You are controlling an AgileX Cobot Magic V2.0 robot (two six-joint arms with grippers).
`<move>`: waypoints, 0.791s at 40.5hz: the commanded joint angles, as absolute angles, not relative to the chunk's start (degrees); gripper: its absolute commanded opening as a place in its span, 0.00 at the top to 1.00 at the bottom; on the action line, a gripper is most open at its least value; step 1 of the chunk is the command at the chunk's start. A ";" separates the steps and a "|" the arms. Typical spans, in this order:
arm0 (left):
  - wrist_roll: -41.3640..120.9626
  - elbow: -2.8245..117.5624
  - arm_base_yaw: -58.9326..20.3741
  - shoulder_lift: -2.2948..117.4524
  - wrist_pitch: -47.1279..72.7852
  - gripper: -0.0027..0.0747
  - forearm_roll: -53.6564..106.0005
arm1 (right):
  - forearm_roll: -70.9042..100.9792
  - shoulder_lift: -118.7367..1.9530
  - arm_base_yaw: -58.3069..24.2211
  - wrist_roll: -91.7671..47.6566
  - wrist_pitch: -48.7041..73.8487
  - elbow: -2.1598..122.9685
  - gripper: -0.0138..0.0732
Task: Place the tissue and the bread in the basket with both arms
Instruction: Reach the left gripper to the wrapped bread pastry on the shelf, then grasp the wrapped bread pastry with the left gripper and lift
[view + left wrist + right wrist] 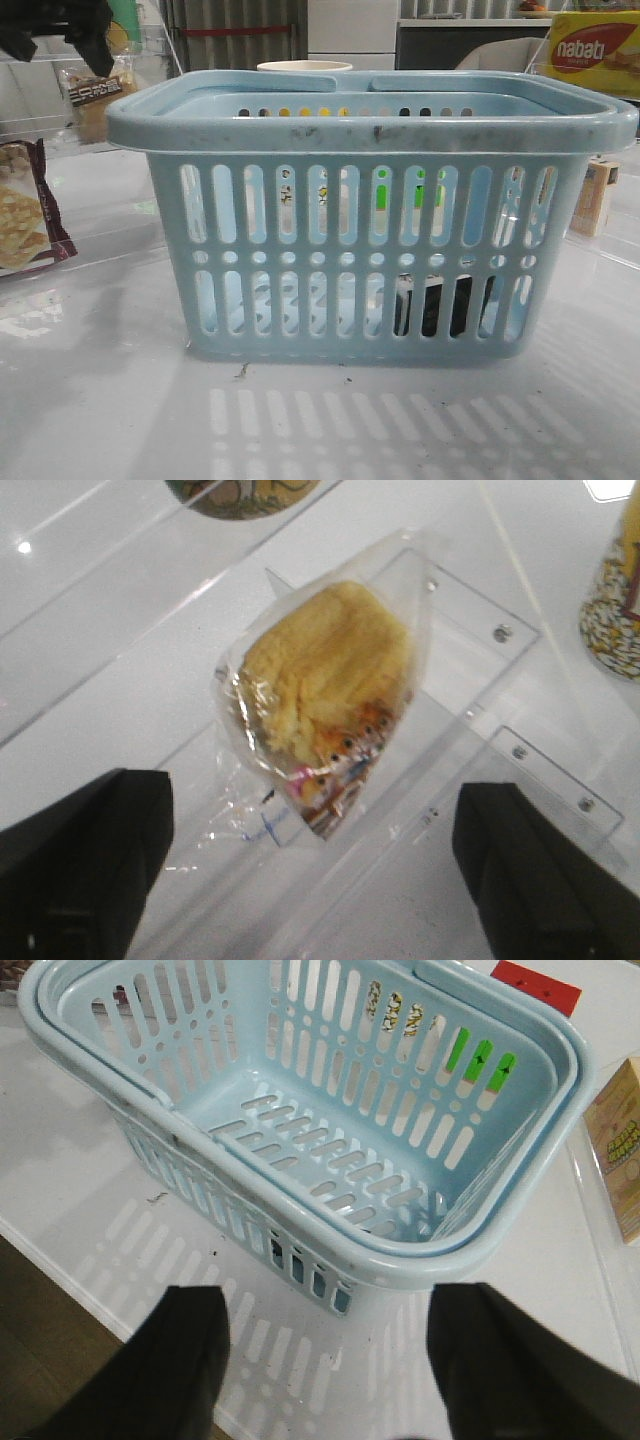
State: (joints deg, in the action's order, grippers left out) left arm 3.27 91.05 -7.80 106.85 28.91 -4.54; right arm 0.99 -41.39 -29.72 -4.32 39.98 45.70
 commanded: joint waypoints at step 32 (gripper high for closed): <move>3.15 102.20 -12.66 91.69 32.22 0.85 -1.83 | 0.60 -41.16 -29.55 -4.98 35.86 47.08 0.24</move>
State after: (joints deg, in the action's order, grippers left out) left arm 3.27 98.80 -10.68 98.30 32.53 -3.19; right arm 0.99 -41.39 -29.72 -4.32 39.98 45.66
